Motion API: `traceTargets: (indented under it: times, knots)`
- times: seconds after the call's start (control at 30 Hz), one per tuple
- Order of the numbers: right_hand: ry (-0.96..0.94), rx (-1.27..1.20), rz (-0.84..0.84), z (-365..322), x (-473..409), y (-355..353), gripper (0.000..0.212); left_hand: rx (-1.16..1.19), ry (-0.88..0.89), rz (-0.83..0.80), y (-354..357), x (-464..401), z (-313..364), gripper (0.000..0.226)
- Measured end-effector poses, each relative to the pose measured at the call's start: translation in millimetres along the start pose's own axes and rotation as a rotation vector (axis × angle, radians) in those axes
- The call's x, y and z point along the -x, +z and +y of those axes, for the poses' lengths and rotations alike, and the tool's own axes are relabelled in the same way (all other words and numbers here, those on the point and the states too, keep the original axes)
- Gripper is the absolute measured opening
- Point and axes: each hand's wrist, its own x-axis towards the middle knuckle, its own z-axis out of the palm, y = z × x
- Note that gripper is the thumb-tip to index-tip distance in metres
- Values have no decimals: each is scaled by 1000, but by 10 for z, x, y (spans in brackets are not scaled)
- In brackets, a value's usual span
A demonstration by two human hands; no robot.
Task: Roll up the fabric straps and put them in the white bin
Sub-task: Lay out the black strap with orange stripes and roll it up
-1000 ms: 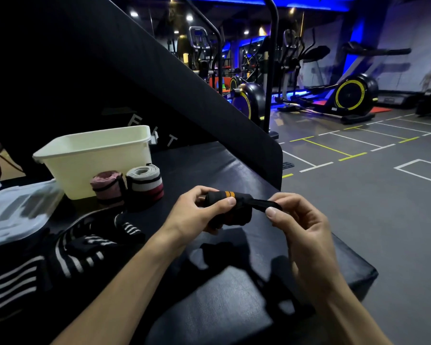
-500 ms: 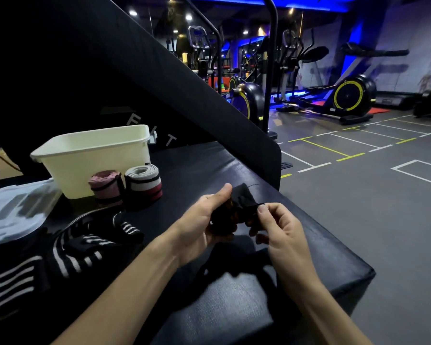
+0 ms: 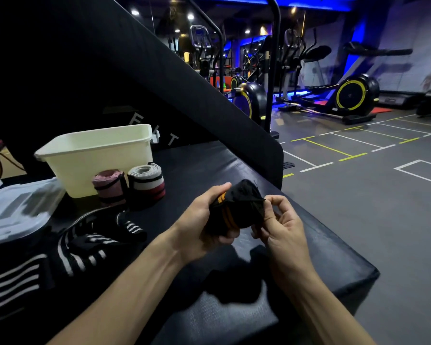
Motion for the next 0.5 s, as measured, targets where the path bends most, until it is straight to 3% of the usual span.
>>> traceTargets:
  times: [0.2, 0.4, 0.5]
  knots:
    - [100, -52, -97, -66, -18, -45, 24, -145, -136, -104, -93, 10, -19, 36]
    - [189, -159, -329, -242, 67, -190, 43, -285, -253, -193, -116, 74, 7, 39]
    - [184, -207, -382, -367, 126, -186, 34, -412, -309, -165, -98, 94, 2, 44]
